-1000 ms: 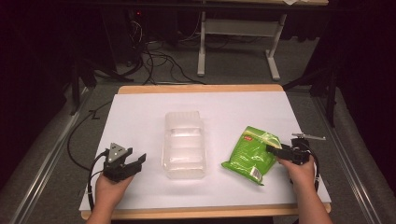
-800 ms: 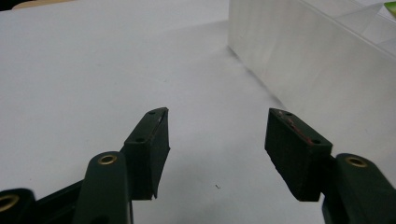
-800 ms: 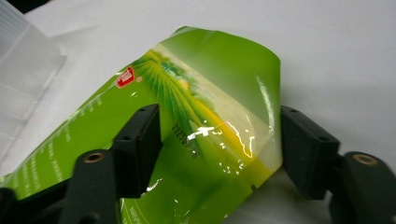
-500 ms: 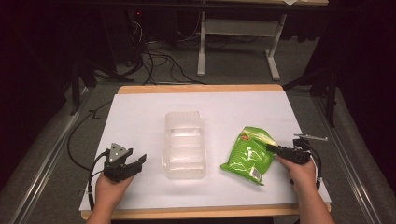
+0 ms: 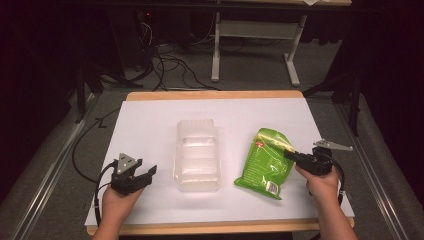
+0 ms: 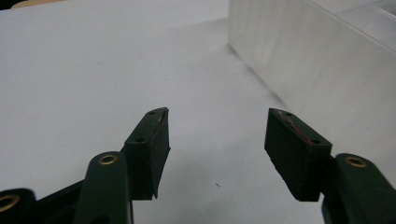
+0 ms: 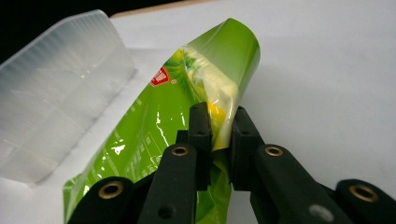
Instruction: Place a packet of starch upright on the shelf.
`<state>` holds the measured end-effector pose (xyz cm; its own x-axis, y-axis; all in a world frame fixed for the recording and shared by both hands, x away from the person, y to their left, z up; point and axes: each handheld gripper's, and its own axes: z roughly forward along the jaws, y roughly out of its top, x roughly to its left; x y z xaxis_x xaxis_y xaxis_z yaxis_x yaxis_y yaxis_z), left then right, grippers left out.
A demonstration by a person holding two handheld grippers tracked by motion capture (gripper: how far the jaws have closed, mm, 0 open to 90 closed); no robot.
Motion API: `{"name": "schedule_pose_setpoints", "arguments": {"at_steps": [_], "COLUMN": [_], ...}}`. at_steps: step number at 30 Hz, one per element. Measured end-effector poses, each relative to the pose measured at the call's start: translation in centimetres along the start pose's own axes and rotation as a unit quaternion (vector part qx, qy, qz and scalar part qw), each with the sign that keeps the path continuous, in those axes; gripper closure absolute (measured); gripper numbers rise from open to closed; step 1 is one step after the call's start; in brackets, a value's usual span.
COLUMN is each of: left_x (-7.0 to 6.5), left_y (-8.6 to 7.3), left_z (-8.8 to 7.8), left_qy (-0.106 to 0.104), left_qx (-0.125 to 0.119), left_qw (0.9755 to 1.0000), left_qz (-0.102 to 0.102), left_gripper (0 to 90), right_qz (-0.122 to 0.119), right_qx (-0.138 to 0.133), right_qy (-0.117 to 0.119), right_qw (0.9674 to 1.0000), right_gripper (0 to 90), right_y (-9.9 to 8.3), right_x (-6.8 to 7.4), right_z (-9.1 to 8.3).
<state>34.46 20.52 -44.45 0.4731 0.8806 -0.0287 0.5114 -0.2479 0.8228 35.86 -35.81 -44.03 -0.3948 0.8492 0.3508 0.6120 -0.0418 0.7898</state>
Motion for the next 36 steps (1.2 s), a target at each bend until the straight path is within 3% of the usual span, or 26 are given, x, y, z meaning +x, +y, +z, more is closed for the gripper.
{"name": "schedule_pose_setpoints", "arguments": {"at_steps": [5, 11, 17, 25, 30, 31, 32, 34, 35, 36], "left_x": [0.0, 0.1, 0.1, 0.1, 0.1, 0.1, 0.1, 0.1, 0.1, 0.1], "left_y": [0.0, 0.0, 0.0, 0.0, 0.0, 0.0, 0.0, 0.0, 0.0, 0.0], "left_z": [0.0, -0.1, -0.1, -0.1, -0.1, 0.0, 0.0, 0.0, 0.0, 0.0], "left_qy": [0.000, 0.000, 0.001, 0.002, 0.002, 0.001, 0.001, 0.001, 0.001, 0.001], "left_qx": [-0.001, 0.000, -0.001, -0.001, -0.001, 0.000, 0.000, 0.001, 0.000, -0.001], "left_qw": [1.0000, 1.0000, 1.0000, 1.0000, 1.0000, 1.0000, 1.0000, 1.0000, 1.0000, 1.0000], "left_qz": [0.000, -0.001, -0.001, -0.001, -0.001, -0.001, -0.001, -0.001, -0.001, -0.001], "left_gripper": [40.7, 40.7, 40.7, 40.7, 40.7, 40.7, 40.7, 40.7, 40.7, 40.7], "right_qz": [-0.028, -0.044, -0.071, -0.084, -0.099, -0.104, -0.104, -0.111, -0.113, -0.113], "right_qx": [-0.032, -0.048, -0.074, -0.110, -0.132, -0.148, -0.148, -0.162, -0.179, -0.179], "right_qy": [0.003, 0.003, 0.000, -0.005, -0.012, -0.018, -0.018, -0.027, -0.030, -0.030], "right_qw": [0.9991, 0.9979, 0.9947, 0.9904, 0.9862, 0.9834, 0.9834, 0.9802, 0.9769, 0.9769], "right_gripper": [83.6, 83.8, 84.1, 84.5, 84.8, 85.0, 85.0, 85.1, 85.1, 85.1], "right_y": [0.6, 1.0, 1.5, 2.2, 2.8, 3.1, 3.1, 3.3, 3.3, 3.3], "right_x": [1.9, 2.9, 4.6, 5.7, 6.2, 6.6, 6.6, 6.8, 6.9, 6.9], "right_z": [-0.8, -1.2, -1.7, -2.5, -3.1, -3.4, -3.4, -3.7, -3.9, -3.9]}}
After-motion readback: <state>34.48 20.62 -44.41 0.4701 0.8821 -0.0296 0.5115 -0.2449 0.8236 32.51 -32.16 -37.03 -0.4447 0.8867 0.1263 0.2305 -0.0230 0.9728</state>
